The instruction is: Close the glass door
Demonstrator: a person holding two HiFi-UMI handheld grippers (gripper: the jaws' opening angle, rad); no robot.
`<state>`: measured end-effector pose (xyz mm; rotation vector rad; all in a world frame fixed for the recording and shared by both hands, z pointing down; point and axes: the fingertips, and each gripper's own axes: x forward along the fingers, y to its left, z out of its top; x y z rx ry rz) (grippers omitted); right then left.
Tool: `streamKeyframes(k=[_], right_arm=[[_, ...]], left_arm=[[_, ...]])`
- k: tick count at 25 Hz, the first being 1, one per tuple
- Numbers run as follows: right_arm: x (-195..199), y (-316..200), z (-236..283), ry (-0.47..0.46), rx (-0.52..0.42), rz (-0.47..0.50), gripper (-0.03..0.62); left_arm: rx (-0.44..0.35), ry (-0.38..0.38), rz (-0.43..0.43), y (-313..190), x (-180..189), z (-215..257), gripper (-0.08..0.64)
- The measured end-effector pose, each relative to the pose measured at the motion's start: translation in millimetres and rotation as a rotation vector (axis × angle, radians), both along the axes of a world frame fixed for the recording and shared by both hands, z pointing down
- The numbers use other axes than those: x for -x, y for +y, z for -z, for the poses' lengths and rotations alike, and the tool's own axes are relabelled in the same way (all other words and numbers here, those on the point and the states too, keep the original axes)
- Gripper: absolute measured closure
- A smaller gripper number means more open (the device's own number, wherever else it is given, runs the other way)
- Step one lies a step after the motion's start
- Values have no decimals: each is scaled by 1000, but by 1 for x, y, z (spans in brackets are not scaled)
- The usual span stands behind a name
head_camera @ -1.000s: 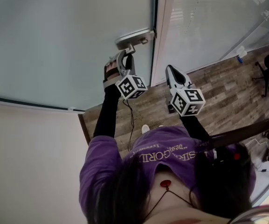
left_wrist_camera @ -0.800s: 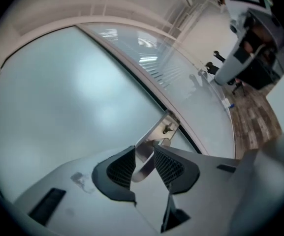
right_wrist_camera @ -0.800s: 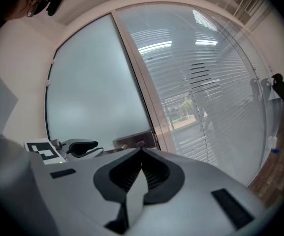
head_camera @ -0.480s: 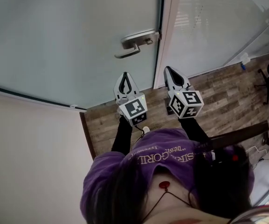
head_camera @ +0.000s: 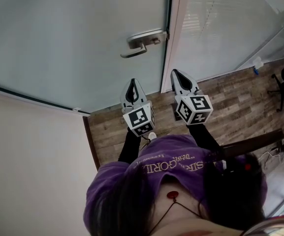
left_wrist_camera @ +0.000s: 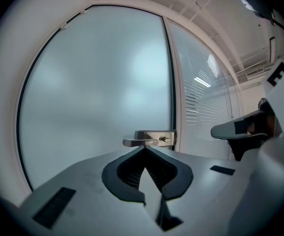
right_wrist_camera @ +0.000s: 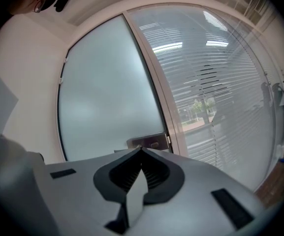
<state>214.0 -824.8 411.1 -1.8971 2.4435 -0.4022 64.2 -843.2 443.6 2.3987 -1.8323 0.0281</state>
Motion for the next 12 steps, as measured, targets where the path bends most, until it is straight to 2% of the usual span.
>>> streamKeyframes(k=[12], right_arm=[[5, 2, 2, -3, -2, 18, 606]], left_arm=[[-18, 0, -17, 4, -3, 4, 558]])
